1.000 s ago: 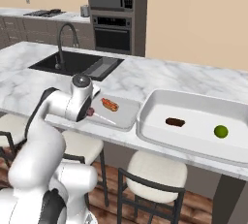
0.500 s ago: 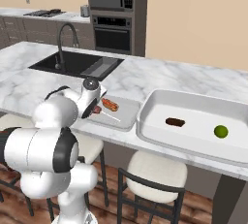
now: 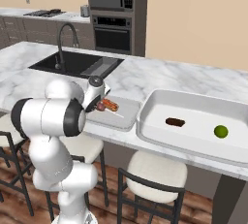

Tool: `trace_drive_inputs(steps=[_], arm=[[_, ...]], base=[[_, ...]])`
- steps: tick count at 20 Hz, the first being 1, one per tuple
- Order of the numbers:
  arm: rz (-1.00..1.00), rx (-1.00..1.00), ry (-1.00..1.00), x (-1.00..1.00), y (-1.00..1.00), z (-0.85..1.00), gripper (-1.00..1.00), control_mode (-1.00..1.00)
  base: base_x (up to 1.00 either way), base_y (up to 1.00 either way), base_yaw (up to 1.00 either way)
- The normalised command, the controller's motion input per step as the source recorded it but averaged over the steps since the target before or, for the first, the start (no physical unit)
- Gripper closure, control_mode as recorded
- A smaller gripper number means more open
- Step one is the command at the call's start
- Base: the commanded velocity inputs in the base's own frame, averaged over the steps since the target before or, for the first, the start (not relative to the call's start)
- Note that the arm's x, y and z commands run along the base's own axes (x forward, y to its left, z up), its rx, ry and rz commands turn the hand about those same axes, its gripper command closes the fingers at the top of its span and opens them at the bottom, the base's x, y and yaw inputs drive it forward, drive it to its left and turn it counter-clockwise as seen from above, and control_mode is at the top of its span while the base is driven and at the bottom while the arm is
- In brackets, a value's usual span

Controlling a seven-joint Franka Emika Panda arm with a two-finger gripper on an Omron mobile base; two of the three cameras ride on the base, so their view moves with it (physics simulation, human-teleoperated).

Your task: Place the cold items (sweet potato and lime) from the fridge in one tupperware on the dining counter. Place the warm items (hot dog and kebab skewer) in the stove area in another tupperware.

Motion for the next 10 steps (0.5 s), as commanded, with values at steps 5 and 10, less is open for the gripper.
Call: trace_drive_inputs(steps=[5,10], arm=[[0.00,-0.06,0.00,0.42,0.00,-0.35,1.00,-1.00],[0.00,-0.02,0.01,0.43,-0.01,-0.30,1.00,-1.00]], base=[[0.00,0.00,0.00],[0.00,0.00,0.00]])
